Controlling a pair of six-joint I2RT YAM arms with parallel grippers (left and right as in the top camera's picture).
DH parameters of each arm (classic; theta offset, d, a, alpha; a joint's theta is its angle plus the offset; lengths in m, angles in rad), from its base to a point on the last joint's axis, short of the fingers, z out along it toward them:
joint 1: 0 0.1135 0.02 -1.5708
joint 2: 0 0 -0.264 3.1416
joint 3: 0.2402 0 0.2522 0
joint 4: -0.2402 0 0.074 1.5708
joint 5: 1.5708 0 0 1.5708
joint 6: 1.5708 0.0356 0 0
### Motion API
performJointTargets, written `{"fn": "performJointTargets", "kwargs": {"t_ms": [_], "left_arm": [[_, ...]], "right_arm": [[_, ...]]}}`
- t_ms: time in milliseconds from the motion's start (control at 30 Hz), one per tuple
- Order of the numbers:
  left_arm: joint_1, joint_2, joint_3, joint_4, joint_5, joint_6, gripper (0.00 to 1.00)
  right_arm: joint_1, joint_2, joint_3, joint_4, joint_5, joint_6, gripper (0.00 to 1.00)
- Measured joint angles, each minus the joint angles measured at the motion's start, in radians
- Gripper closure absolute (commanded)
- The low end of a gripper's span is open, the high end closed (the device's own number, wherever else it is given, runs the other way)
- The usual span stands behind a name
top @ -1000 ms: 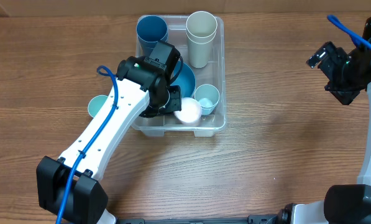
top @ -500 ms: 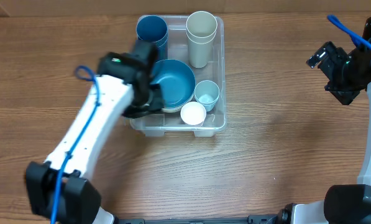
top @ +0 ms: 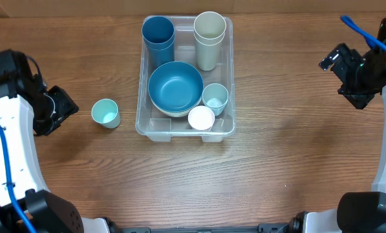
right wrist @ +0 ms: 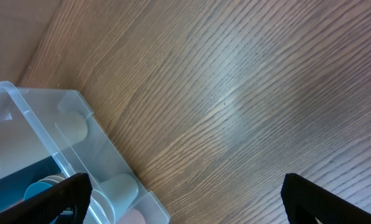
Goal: Pack container
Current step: 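Release the pink cup and move the left gripper to the teal cup, then grasp the light teal cup and place it into the pink cup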
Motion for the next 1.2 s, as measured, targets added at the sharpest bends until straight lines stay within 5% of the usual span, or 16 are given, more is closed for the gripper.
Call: {"fn": "performJointTargets", "kwargs": {"t_ms": [367,467,567,800,1000,1200], "left_arm": [[-0.016,0.134,-0.207,0.259,0.164,0.065,0.61],[-0.034,0.170,-0.207,0.292,0.174,0.072,0.83],[-0.051,0.212,-0.207,0.301,0.177,0.082,0.95],[-0.064,0.206,-0.207,0.273,0.180,0.080,0.96],[-0.089,0.003,-0.077,0.082,0.190,0.059,0.96],[-0.402,-0.140,0.056,0.045,0.203,0.024,0.96]], "right_arm": [[0.000,0.000,0.000,0.000,0.000,0.000,0.00],[0.000,0.000,0.000,0.001,0.000,-0.001,0.00],[0.000,0.000,0.000,0.000,0.000,-0.001,0.00],[0.000,0.000,0.000,0.000,0.000,-0.001,0.00],[0.000,0.000,0.000,0.005,0.000,-0.001,0.00],[0.000,0.000,0.000,0.004,0.000,0.000,0.00]]}}
